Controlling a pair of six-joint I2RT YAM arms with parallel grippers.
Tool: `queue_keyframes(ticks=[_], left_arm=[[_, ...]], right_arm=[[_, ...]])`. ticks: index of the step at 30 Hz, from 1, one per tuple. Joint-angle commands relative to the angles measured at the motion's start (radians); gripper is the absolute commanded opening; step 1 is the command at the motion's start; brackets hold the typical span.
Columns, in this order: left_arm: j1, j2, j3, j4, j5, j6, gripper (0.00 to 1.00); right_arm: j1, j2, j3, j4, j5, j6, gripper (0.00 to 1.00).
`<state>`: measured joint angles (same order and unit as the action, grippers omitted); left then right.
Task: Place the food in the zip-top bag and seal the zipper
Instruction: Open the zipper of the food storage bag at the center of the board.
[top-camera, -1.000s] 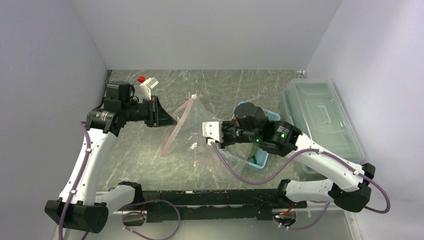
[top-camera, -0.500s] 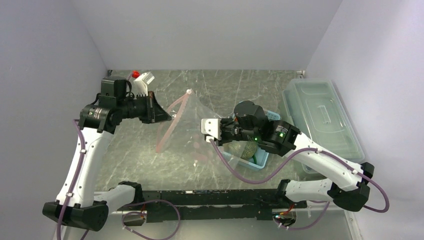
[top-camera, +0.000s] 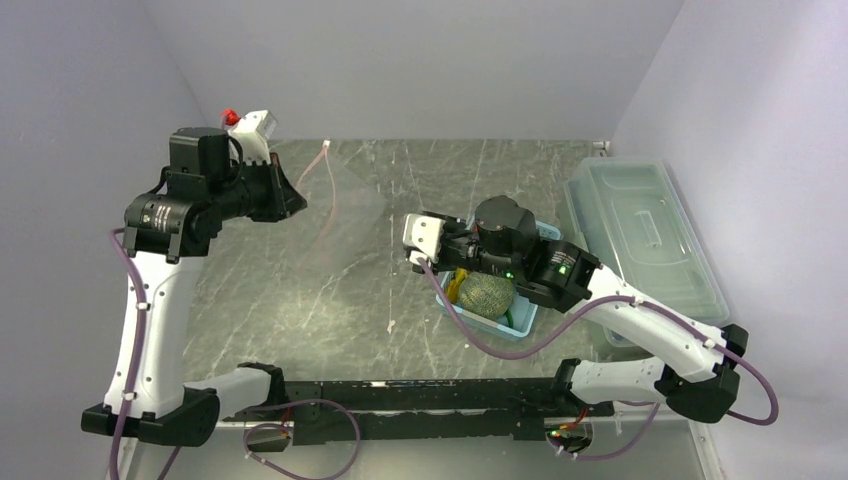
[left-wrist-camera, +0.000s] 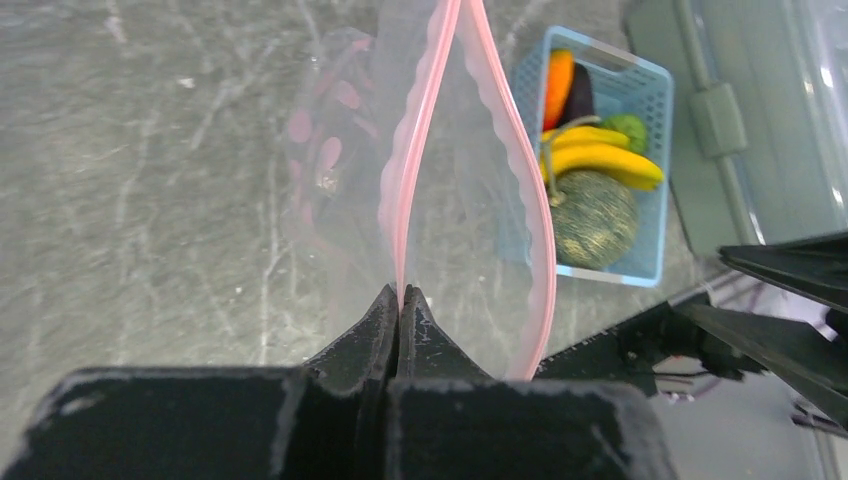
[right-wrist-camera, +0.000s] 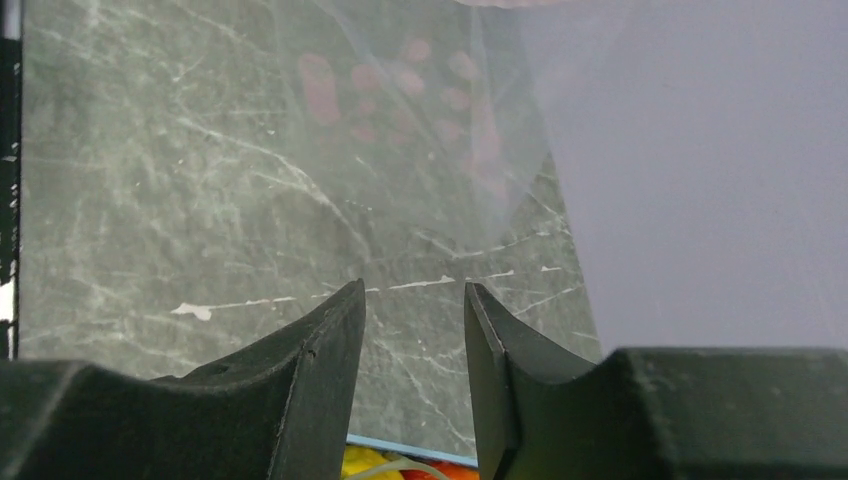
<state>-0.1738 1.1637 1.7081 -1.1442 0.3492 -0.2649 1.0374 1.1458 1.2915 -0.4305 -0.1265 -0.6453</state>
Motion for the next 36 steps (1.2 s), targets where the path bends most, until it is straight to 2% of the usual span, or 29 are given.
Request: queue_keyframes(ticks=[1,6,10,15,20,25,36], left_arm=[[-0.003,0.034,0.059,-0.049,-0.167,0.028,0.0],[-0.016,0.048,0.049,-0.052,-0.265,0.035,0.0],[-0.043,0.051,0.013,-0.048,-0.346,0.039,0.0],[-0.101,0.07,0.001,-0.05,-0.471,0.033,0.0],[-0.217,0.112,0.016,-0.071,-0.635,0.005,0.0],[-0.312,0.147,0.04,-0.1,-0.777,-0.034,0.0],[-0.46,0.196,0.088,-0.146,-0.905,-0.13,0.0]], right_arm=[[0.001,0.016,0.036,0.1,0.093,0.093,0.46],[0.001,0.052,0.05,0.15,0.217,0.213,0.49],[0.001,0.079,0.078,0.167,0.32,0.37,0.58],[0.0,0.137,0.155,0.101,0.321,0.512,0.63],[0.0,0.192,0.236,0.061,0.343,0.703,0.63],[0.0,0.209,0.244,0.089,0.35,0.858,0.65],[0.0,0.307,0.251,0.166,0.384,1.102,0.69]])
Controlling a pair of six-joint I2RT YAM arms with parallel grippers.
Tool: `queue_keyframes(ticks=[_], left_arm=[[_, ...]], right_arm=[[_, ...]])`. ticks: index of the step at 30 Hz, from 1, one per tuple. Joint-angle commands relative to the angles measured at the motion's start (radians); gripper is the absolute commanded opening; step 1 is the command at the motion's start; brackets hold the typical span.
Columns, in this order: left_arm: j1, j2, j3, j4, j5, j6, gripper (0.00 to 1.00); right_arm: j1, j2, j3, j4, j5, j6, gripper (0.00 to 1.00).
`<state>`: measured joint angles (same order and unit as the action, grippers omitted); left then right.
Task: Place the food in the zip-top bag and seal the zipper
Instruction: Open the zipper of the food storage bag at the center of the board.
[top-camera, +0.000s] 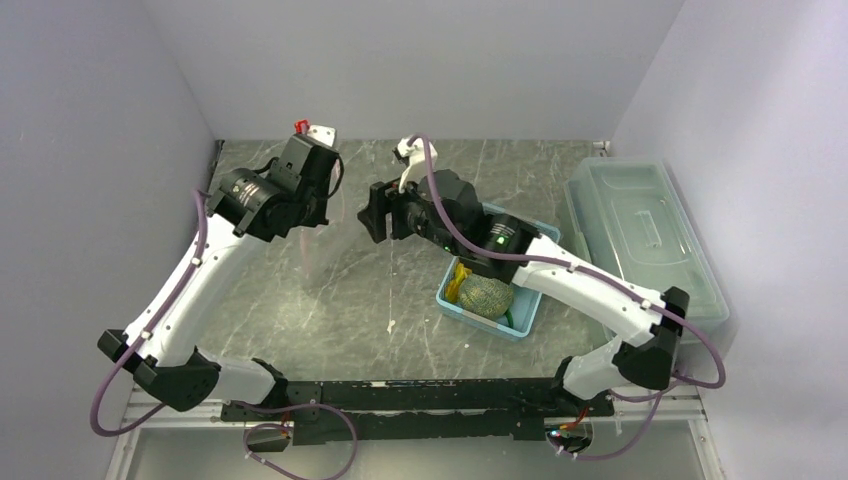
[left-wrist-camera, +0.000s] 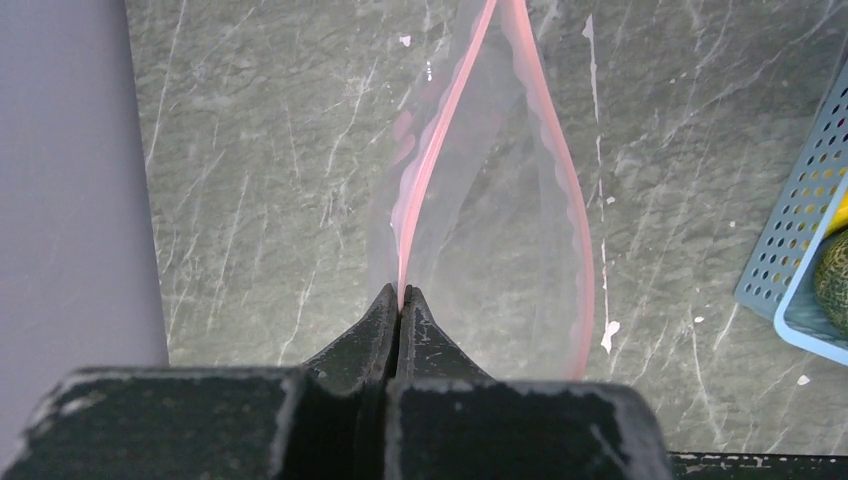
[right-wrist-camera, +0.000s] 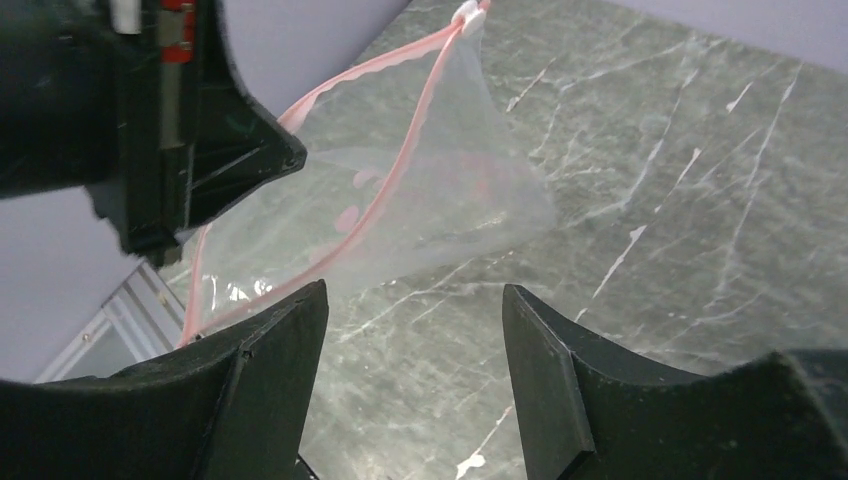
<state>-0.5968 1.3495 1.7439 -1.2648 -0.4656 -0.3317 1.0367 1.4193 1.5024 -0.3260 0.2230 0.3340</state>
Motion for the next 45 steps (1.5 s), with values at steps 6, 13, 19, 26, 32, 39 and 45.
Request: queue_keyframes(ticks=[6,13,19,26,32,39,45], left_arm=[[-0.086,0.026,0.071,-0.042,-0.138,-0.101,0.0],[-0.128,0.031,0.062,-0.032,-0.159,-0.129,0.0],[-0.148,0.033,0.067,-0.019,-0.154,-0.139,0.0],[-0.16,0.011,0.051,-0.008,-0.167,-0.148,0.0],[-0.161,0.008,0.042,-0.019,-0.215,-0.141,0.0],[-0.161,0.014,0.074,-0.055,-0.326,-0.116,0.0],[-0.161,0.043,0.134,-0.123,-0.453,-0.094,0.0]], right_arm=[[-0.001,0.057,0.029,0.106,0.054,0.194,0.7],[-0.003,0.102,0.048,0.12,0.063,0.244,0.71],[-0.006,0.16,0.071,0.12,0.05,0.274,0.71],[-0.006,0.21,0.089,0.092,0.037,0.287,0.61],[-0.006,0.185,0.032,0.073,0.089,0.266,0.36],[-0.006,0.145,-0.02,0.043,0.15,0.224,0.0],[-0.006,0.127,-0.053,0.03,0.222,0.176,0.0]])
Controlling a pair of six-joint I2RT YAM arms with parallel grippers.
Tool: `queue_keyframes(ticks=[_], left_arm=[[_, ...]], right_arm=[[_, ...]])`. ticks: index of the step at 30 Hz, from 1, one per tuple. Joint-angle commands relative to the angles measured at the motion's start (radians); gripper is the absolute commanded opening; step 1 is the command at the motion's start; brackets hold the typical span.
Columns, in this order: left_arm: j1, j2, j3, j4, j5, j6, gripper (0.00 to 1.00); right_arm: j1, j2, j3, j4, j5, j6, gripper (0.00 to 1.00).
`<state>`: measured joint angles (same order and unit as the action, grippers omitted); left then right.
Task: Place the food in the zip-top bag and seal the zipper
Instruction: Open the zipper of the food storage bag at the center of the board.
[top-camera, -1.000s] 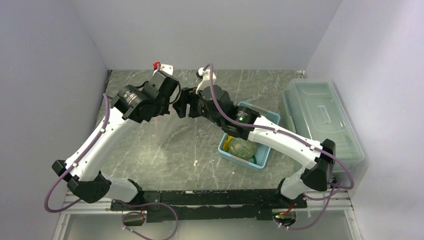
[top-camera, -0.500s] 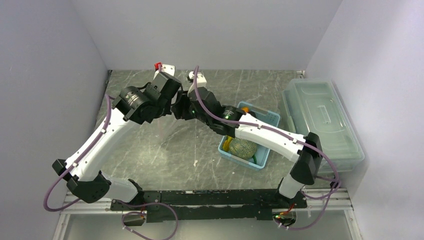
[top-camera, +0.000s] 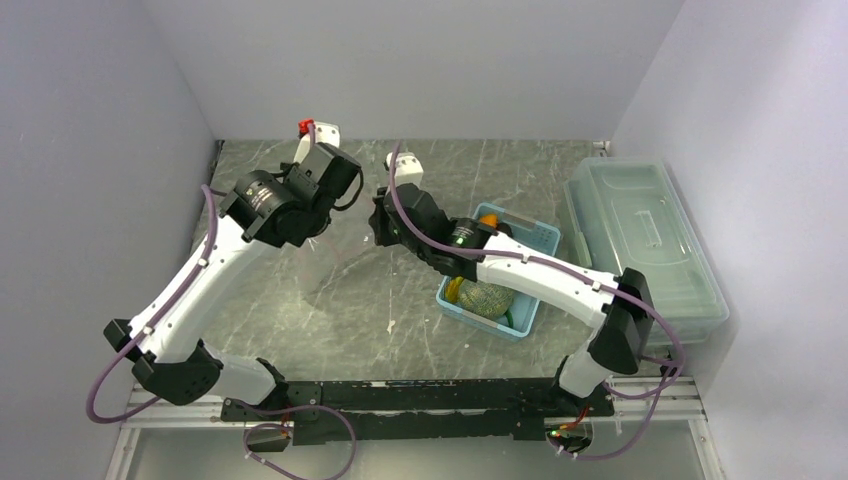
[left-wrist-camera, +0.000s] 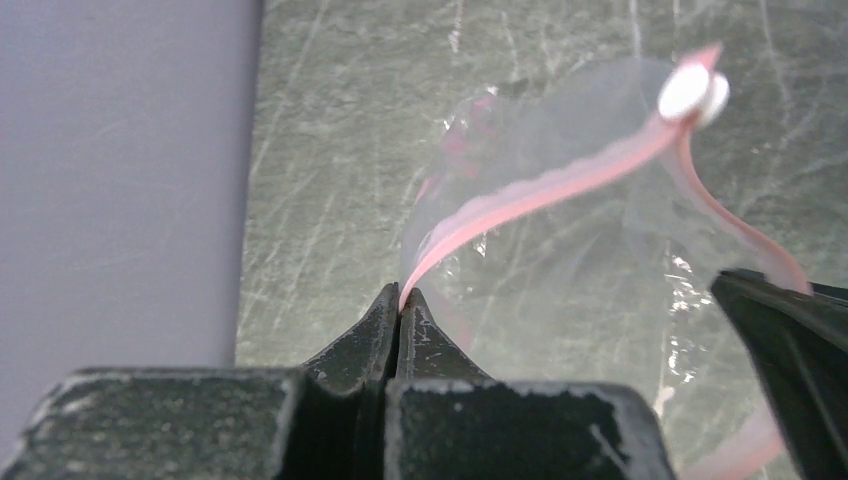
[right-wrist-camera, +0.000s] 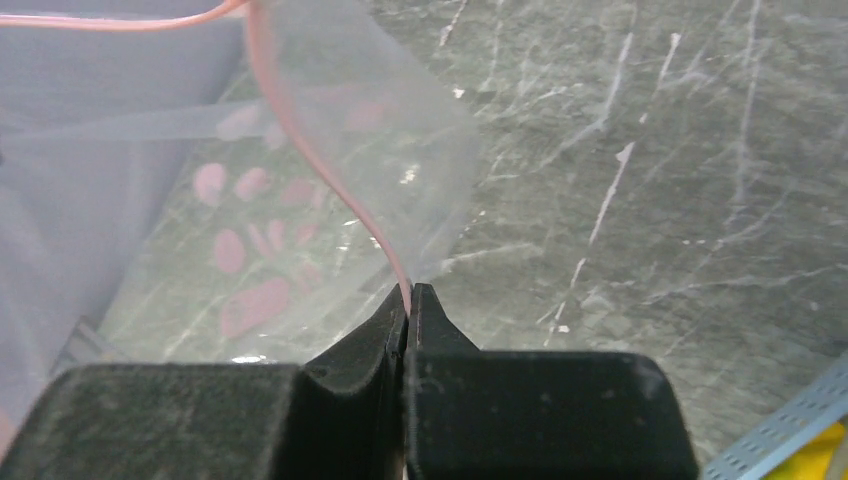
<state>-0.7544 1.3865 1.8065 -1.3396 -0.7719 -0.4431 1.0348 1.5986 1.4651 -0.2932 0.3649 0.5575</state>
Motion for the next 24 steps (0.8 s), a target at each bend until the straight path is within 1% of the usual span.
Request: queue_keyframes(ticks=[1,8,10,19,24], left_arm=[[-0.003,0.012,0.085,-0.057,-0.168,0.022,0.0],[-0.004,0.06,0.142,-0.09,-0.292,0.078,0.0],[-0.003,0.071,0.144,-0.085,-0.304,0.099,0.0],[-0.035,0.088,0.019,0.105,-0.299,0.229,0.0],[-0.07,0.104,-0.045,0.201,-0.309,0.281,0.0]], right_arm=[[-0.005,-0.052,-0.02,-0.003,0.091,-0.054,0.0],[-0.009,-0.038,-0.07,0.016,0.127,-0.067,0.0],[-0.013,-0.037,-0.091,0.025,0.124,-0.062,0.0],[-0.075,-0.048,-0.237,0.111,0.065,0.003,0.0],[-0.113,-0.055,-0.3,0.176,-0.025,0.031,0.0]])
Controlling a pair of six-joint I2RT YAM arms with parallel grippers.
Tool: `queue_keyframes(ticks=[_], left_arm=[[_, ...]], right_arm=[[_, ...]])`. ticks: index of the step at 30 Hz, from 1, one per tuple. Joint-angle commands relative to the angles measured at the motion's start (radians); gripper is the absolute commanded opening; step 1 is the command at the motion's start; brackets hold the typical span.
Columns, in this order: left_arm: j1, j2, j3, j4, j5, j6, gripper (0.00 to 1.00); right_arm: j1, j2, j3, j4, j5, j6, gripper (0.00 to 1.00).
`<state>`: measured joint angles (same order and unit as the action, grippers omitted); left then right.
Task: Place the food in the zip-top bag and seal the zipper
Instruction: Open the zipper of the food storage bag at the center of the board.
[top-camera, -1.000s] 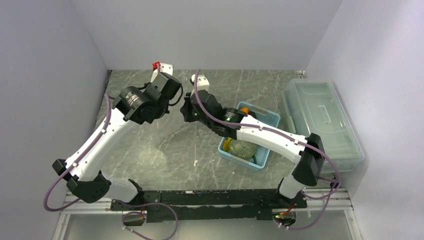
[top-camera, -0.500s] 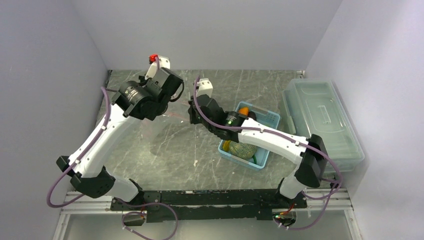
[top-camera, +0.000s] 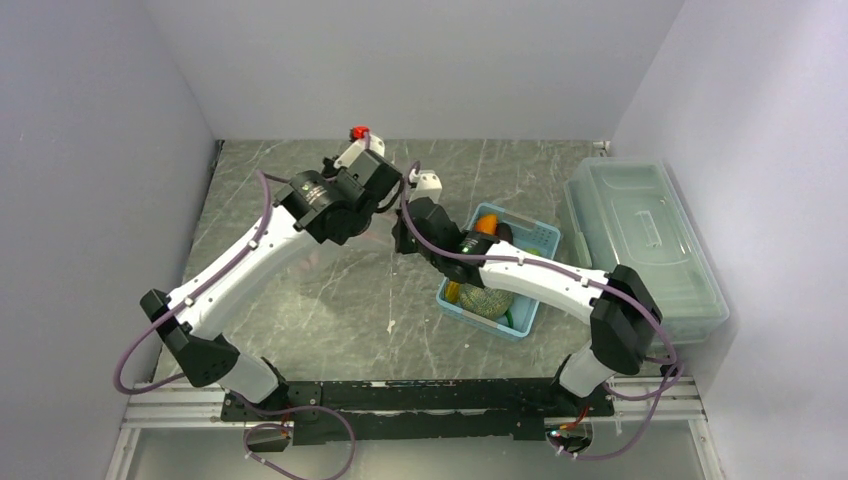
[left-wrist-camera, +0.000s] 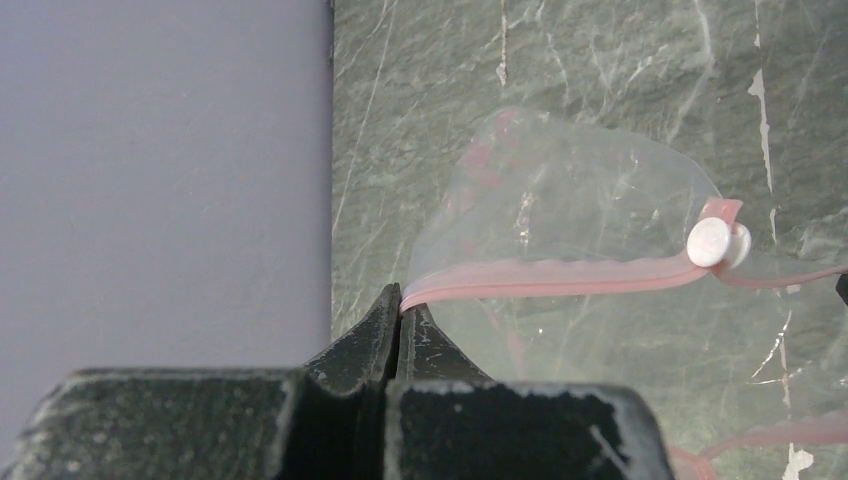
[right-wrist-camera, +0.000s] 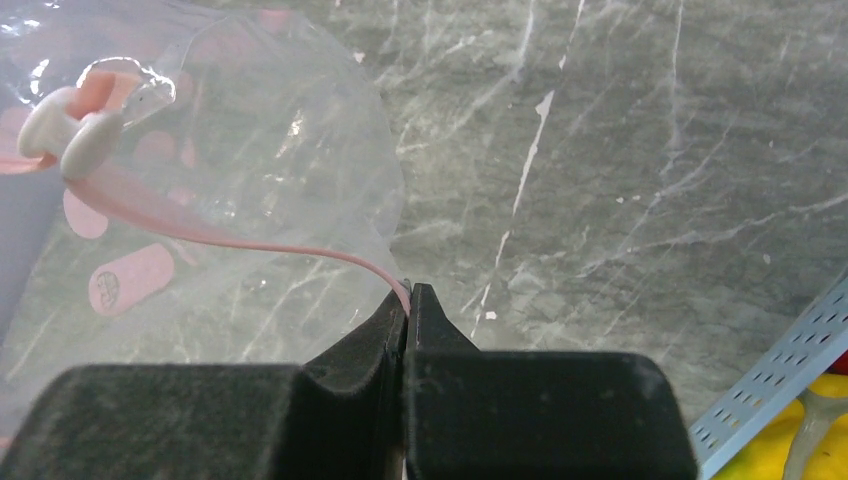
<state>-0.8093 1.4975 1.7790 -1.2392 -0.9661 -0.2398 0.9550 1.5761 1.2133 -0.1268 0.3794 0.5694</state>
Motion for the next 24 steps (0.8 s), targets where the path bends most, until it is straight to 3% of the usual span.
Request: queue_keyframes(ticks=[1,13,24], left_arm=[[-0.02,-0.005,-0.031,0.113,-0.118,0.083,0.0],[-0.036,0.005,-0.143,0.155,-0.123,0.051,0.0],[-0.037,0.008,-0.185,0.198,-0.107,0.059,0.0]], right_arm=[[-0.036,-0.037,-0.056,0.023,-0.051,0.02,0.0],[-0.05,-0.081,-0.045,0.02,-0.145,-0.04,0.33],[-0.051,-0.249,-0.03,-0.09,-0.075,-0.131,0.56]])
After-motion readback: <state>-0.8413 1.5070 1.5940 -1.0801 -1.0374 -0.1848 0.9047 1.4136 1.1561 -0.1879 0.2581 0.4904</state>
